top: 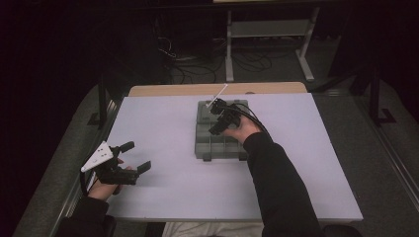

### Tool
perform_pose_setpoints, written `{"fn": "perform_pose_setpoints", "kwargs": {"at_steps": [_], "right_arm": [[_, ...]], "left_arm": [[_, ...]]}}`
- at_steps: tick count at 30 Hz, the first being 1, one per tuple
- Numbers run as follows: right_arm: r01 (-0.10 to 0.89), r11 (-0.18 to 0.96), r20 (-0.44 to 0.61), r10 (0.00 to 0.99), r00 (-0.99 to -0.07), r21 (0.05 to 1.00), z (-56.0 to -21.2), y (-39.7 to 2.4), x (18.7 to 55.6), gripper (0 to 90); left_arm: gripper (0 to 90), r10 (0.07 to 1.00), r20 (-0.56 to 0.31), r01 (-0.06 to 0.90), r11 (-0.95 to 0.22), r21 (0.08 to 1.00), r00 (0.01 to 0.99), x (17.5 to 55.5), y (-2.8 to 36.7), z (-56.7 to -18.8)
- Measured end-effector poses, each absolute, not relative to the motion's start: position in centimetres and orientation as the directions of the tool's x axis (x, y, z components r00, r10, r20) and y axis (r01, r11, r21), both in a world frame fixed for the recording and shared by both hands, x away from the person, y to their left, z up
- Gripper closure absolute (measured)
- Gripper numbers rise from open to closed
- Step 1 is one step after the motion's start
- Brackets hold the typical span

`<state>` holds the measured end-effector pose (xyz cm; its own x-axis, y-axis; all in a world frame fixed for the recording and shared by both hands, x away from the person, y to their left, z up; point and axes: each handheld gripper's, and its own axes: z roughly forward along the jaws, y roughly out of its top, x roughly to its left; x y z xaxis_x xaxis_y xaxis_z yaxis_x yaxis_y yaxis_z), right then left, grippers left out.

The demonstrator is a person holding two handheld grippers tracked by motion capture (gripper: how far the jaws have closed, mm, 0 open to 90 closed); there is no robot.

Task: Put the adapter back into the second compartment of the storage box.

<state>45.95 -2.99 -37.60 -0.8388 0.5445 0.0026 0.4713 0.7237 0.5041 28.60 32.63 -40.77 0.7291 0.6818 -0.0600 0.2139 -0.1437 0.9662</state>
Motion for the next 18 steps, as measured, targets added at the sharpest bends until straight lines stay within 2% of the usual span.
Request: {"fn": "perform_pose_setpoints", "kwargs": {"at_steps": [6,7,9,18], "right_arm": [[0.498,0.708,0.036,0.558,-0.829,0.501,-37.4,-3.4,45.9,28.3],[0.502,0.695,0.034,0.568,-0.822,0.514,-37.4,-3.7,45.7,23.5],[0.509,0.683,0.037,0.579,-0.815,0.523,-37.3,-4.0,45.6,19.7],[0.520,0.632,0.058,0.602,-0.796,0.575,-36.5,-5.8,45.0,9.9]], "left_arm": [[0.0,0.682,-0.061,0.214,-0.142,0.967,0.729,28.6,32.6,-40.8],[0.0,0.683,-0.062,0.214,-0.140,0.967,0.728,28.6,32.7,-40.8],[0.0,0.685,-0.065,0.216,-0.137,0.967,0.726,28.6,32.7,-40.8],[0.0,0.688,-0.066,0.218,-0.135,0.967,0.723,28.5,32.7,-40.8]]}}
